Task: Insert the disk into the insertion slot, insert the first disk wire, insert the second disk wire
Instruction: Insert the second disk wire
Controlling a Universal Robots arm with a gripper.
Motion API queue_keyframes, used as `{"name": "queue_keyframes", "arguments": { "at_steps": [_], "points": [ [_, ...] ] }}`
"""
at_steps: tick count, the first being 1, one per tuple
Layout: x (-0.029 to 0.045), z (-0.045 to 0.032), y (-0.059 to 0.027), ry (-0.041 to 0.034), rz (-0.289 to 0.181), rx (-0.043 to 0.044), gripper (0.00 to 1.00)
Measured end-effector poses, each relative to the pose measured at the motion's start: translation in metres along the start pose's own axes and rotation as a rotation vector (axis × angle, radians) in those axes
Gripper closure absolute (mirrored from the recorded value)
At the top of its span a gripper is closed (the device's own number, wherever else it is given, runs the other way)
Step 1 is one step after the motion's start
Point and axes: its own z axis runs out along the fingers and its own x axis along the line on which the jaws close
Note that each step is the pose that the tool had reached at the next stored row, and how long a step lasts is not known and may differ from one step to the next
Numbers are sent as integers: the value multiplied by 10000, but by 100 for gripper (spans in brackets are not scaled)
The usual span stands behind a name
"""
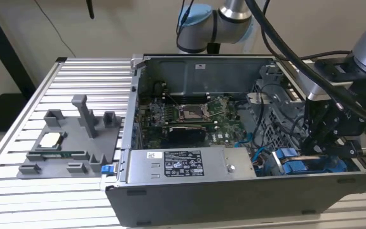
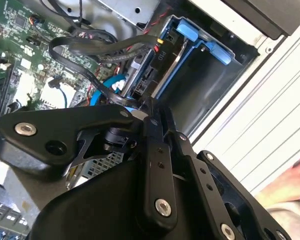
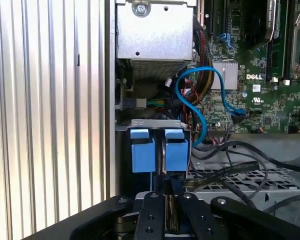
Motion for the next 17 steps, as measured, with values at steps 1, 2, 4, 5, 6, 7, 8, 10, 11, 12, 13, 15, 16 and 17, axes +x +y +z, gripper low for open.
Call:
{"name": "queue_keyframes", "arguments": {
  "at_steps": [1,2,4,5,6,7,8,10,11,12,13,15,16,17],
  "points": [
    [0,0,0,6,0,0,84],
    [0,0,0,10,0,0,84],
    [0,0,0,20,0,0,84],
    [0,0,0,25,0,0,84],
    [0,0,0,30,0,0,84],
    [0,0,0,35,0,0,84],
    [0,0,0,40,0,0,84],
    [0,0,0,50,0,0,84],
    [0,0,0,58,0,0,84],
    [0,0,0,58,-1,0,84],
    [0,0,0,59,-1,0,84],
    [0,0,0,59,-1,0,84],
    [0,0,0,59,-1,0,84],
    [0,1,0,60,-1,0,84]
  ]
}}
